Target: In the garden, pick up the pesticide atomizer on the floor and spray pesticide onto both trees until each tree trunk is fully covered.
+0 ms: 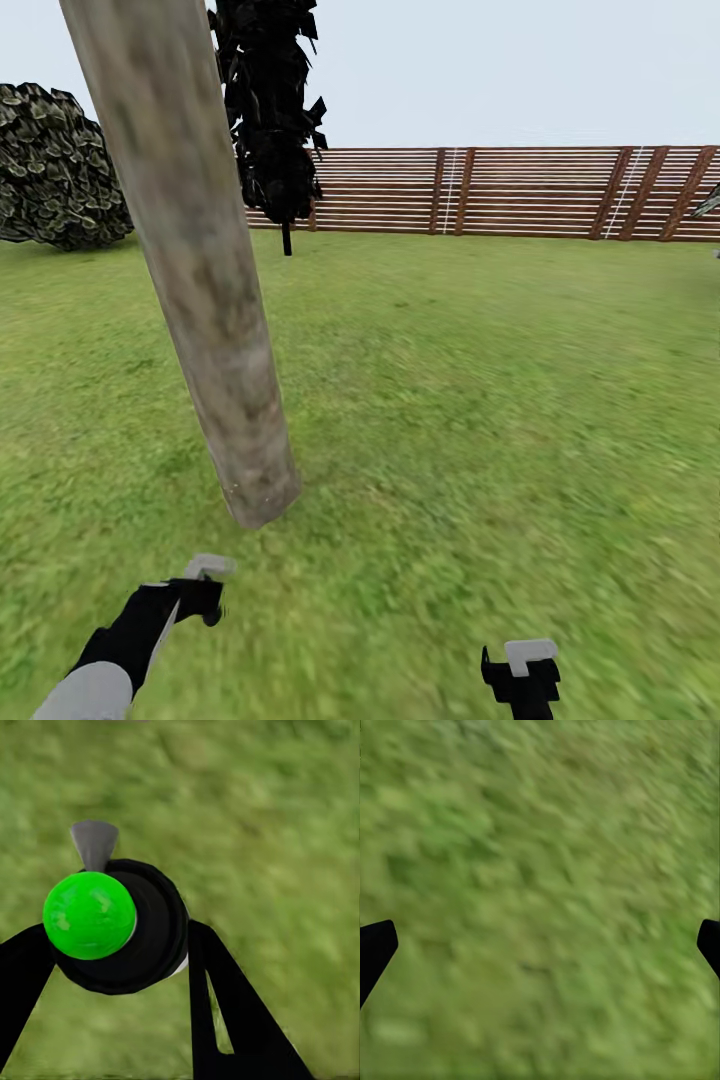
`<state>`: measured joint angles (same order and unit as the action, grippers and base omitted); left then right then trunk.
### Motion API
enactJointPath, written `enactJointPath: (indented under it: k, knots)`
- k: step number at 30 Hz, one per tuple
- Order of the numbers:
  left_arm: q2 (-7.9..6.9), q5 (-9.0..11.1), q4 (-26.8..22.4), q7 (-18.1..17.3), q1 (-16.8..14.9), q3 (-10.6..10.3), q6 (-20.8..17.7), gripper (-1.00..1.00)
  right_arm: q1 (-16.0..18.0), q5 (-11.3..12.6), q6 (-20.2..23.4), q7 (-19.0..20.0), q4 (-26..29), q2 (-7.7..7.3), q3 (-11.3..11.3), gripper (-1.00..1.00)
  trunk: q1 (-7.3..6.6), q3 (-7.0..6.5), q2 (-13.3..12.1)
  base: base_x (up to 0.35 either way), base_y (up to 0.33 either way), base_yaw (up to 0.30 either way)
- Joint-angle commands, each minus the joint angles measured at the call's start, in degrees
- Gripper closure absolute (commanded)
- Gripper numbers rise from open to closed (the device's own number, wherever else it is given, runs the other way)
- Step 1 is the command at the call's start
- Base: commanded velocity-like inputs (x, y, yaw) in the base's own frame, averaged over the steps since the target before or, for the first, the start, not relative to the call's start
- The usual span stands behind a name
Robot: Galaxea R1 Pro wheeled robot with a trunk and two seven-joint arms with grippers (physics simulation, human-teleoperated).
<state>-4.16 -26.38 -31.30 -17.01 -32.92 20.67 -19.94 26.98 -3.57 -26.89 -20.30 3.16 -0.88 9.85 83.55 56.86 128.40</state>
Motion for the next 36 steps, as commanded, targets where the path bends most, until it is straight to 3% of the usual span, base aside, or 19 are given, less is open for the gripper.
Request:
enactJointPath:
  k: [1, 3, 5, 11, 16, 19, 25, 28, 31, 32, 34, 35, 36]
  knots:
    - [-1.64, 0.33, -1.24, -0.2, -0.02, 0.0, -1.68, 1.0, 0.0, 0.01, 0.0, 0.0, 0.0, 0.0, -0.01, -1.0, 0.0, 0.0, 0.0, 0.0, 0.0, 0.0]
    - [-3.32, 0.37, -2.43, -1.83, 0.02, 0.02, -2.61, 1.0, 0.0, -0.01, 0.0, 0.0, 0.0, 0.0, 0.0, -1.0, 0.0, 0.0, 0.0, 0.0, 0.0, 0.0]
    - [-3.52, 0.23, -2.86, -3.17, 0.03, -0.06, -2.89, 1.0, 0.0, -0.03, 0.0, 0.0, 0.0, 0.0, -0.01, -1.0, 0.0, 0.0, 0.0, 0.0, 0.0, 0.0]
    - [0.73, 0.13, -3.91, -4.15, -0.02, -5.04, -3.66, 1.0, 0.0, -0.04, 0.0, 0.0, 0.07, 0.0, 0.06, -1.0, 0.0, 0.0, 0.0, 0.0, 0.0, 0.0]
    - [0.21, 0.34, -9.74, -4.24, 0.03, -5.39, -8.94, 1.0, 0.0, -0.04, 0.01, 0.0, 0.17, 0.0, 0.02, -1.0, 0.0, 0.0, 0.0, -0.208, 0.0, 0.0]
    - [0.3, 0.27, -12.02, -4.26, -0.01, -5.39, -10.12, 1.0, 0.0, -0.04, 0.01, 0.0, 0.14, -0.03, -0.01, -1.0, 0.0, 0.0, 0.0, -0.096, 0.0, 0.0]
    - [4.27, 0.22, -13.73, -4.26, -4.06, -6.1, -16.1, 1.0, 0.0, -0.04, 0.01, 0.0, 0.09, -0.16, -0.01, -1.0, 0.0, 0.0, 0.0, -0.01, 0.0, 0.0]
    - [1.68, 0.11, -13.78, -4.26, -5.88, -6.09, -16.51, 1.0, 0.0, -0.04, 0.03, 0.0, 0.09, -0.25, -0.01, -1.0, 0.0, 0.0, 0.0, 0.0, 0.0, 0.0]
    - [-2.87, 0.73, -13.79, -4.34, -6.21, -5.94, -16.77, 1.0, 0.0, -0.04, 0.02, 0.0, 0.09, -0.29, -0.01, -1.0, 0.0, 0.0, 0.0, 0.0, 0.0, 0.0]
    - [-3.13, 0.77, -13.79, -4.35, -6.09, -6.13, -16.82, 1.0, 0.0, -0.04, 0.02, 0.0, 0.09, -0.32, -0.01, -1.0, 0.0, 0.0, 0.0, 0.0, 0.0, 0.0]
    - [-2.39, 0.79, -13.74, -4.35, -6.01, -6.32, -16.86, 1.0, 0.0, -0.04, 0.02, 0.0, 0.09, -0.34, -0.01, -1.0, 0.0, 0.0, 0.0, 0.0, 0.0, 0.0]
    - [-0.79, 0.75, -13.72, -4.32, -6.15, -6.42, -16.87, 1.0, 0.0, -0.04, 0.01, 0.0, 0.09, -0.35, -0.01, -1.0, 0.0, 0.0, 0.0, 0.0, 0.0, 0.0]
    - [1.75, 0.58, -13.76, -4.29, -6.32, -6.54, -16.88, 1.0, 0.0, -0.04, 0.0, 0.0, 0.06, -0.35, -0.01, -1.0, 0.0, 0.0, 0.0, 0.0, 0.0, 0.0]
